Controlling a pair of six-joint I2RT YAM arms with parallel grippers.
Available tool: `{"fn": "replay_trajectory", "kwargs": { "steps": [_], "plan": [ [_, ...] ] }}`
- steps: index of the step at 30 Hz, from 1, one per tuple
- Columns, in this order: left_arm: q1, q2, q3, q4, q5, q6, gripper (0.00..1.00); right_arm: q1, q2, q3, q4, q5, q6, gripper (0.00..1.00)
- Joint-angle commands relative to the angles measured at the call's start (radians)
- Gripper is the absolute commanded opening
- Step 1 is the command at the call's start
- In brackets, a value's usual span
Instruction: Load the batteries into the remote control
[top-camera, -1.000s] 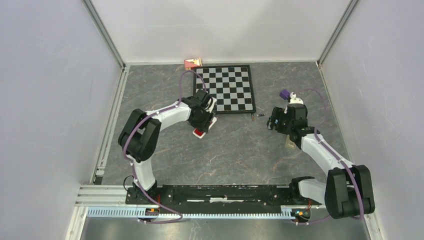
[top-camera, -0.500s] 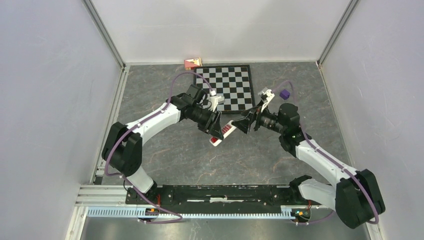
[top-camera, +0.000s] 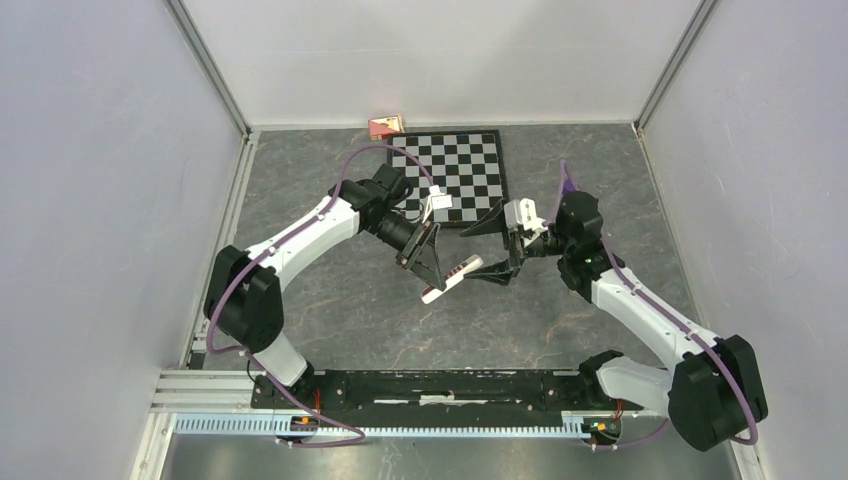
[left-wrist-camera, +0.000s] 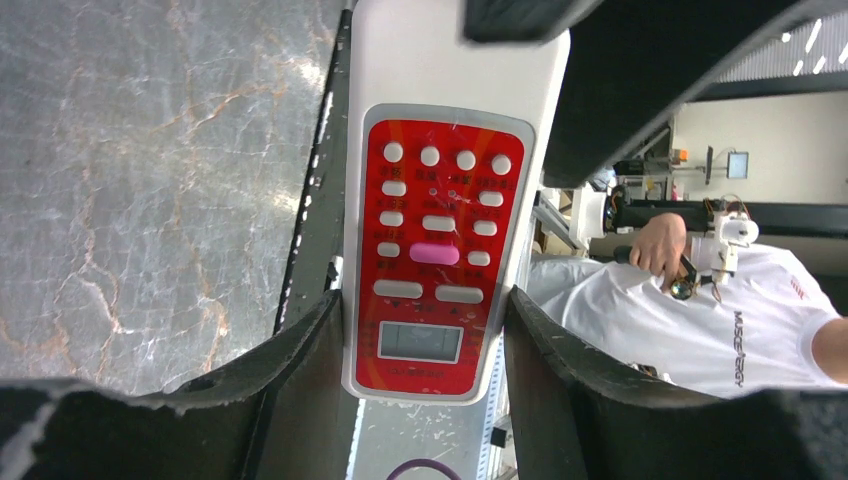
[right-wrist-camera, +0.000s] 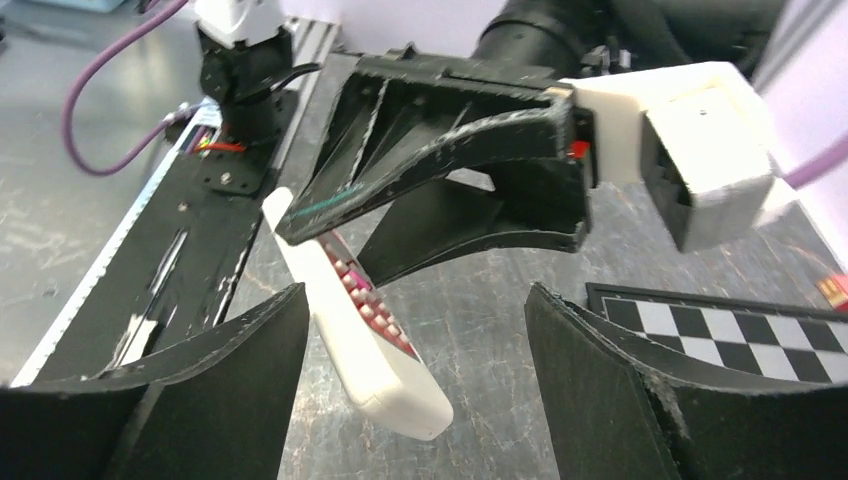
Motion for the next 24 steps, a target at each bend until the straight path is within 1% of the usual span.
{"fn": "replay_trajectory", "kwargs": {
  "steps": [1,4,6,7,13,17,18,20,22,24],
  "plan": [
    [-0.003,0.0,0.036,-0.09,0.098,0.119,0.33,-0.002,0.037,0.101,-0.25,-0.184,-0.286,0.82],
    [-0.003,-0.012,0.021,-0.089,0.101,0.124,0.33,-0.001,0.079,0.176,-0.561,-0.212,-0.527,0.75],
    [-0.003,-0.024,0.015,-0.089,0.11,0.127,0.33,0.0,0.11,0.218,-0.729,-0.207,-0.67,0.7],
    [-0.003,-0.03,0.013,-0.09,0.112,0.129,0.33,0.0,0.119,0.238,-0.783,-0.195,-0.718,0.67],
    [-0.003,-0.055,0.009,-0.09,0.136,0.124,0.34,0.0,0.136,0.26,-0.803,-0.185,-0.733,0.46],
    [-0.003,-0.069,0.005,-0.089,0.132,0.123,0.34,0.006,0.135,0.27,-0.802,-0.194,-0.738,0.39],
    [-0.003,-0.069,0.006,-0.09,0.128,0.122,0.35,0.011,0.135,0.276,-0.803,-0.2,-0.738,0.35],
    [-0.003,-0.074,0.015,-0.09,0.105,0.114,0.42,0.017,0.132,0.287,-0.807,-0.21,-0.736,0.28],
    [-0.003,-0.08,0.036,-0.091,0.072,0.108,0.59,0.021,0.123,0.291,-0.807,-0.217,-0.73,0.21],
    [-0.002,-0.098,0.047,-0.042,0.005,0.059,0.73,0.022,0.113,0.289,-0.794,-0.214,-0.713,0.15]
  ]
}}
